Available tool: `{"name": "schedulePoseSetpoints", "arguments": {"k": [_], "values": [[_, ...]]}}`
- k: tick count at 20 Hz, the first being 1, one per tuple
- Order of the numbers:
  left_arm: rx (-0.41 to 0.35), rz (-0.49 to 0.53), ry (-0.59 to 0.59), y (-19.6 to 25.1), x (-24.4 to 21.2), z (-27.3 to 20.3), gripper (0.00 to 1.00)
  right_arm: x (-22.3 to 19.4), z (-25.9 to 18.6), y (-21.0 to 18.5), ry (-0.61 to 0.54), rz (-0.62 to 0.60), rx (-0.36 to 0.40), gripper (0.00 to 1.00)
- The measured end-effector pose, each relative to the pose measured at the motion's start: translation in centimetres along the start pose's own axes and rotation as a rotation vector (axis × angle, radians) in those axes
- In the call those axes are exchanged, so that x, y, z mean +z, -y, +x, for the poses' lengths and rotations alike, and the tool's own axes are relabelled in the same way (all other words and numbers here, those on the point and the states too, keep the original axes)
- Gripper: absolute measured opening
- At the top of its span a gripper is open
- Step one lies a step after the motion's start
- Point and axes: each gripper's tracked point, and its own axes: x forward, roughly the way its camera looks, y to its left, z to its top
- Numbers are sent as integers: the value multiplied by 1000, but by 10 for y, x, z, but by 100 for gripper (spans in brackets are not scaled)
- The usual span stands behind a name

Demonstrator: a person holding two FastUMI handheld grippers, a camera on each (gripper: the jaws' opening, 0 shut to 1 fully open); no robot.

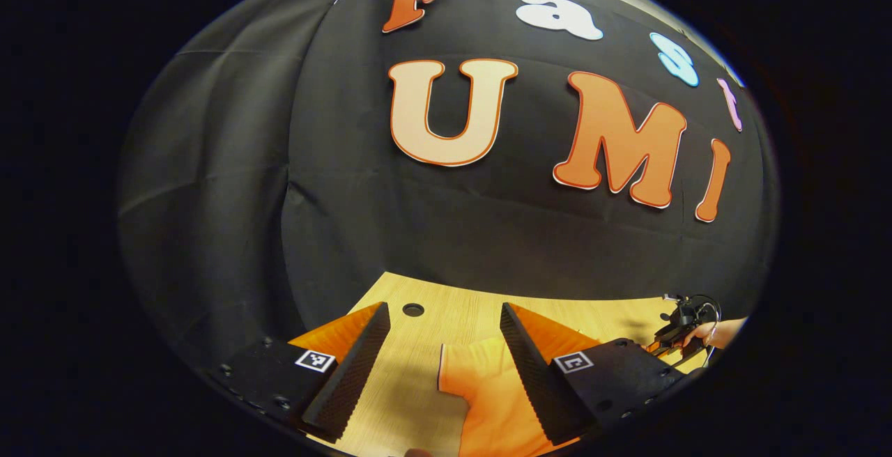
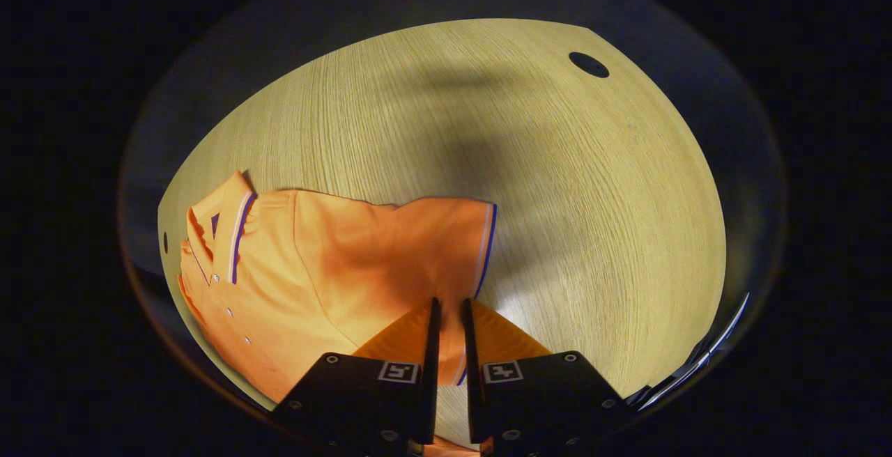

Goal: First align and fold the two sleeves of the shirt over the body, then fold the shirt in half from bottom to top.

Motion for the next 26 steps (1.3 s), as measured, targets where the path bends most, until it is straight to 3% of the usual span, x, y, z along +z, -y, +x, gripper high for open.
{"name": "schedulePoseSetpoints", "arguments": {"k": [8,9,11,12,15,17,18,19,26], "values": [[-8,15,15,-7,4,-4,98,9,-10,-10,71,-36,-5,19],[-9,14,14,-8,3,-4,98,6,-9,-11,82,-27,-1,1],[-4,12,12,-15,3,-5,98,6,-9,-5,68,-23,-13,5],[0,10,13,-18,4,-6,98,8,-11,-4,78,-19,-7,0],[3,2,11,-24,1,-6,98,9,-17,-15,83,24,96,1],[0,-5,8,-23,0,-4,98,11,-21,-17,89,72,140,62],[-5,-7,7,-20,0,-4,98,10,-22,-11,91,68,127,64],[-11,-6,7,-17,0,-3,98,8,-19,-4,89,63,103,76],[-38,-3,4,-9,-3,1,98,-4,-1,-6,54,35,-22,77]]}}
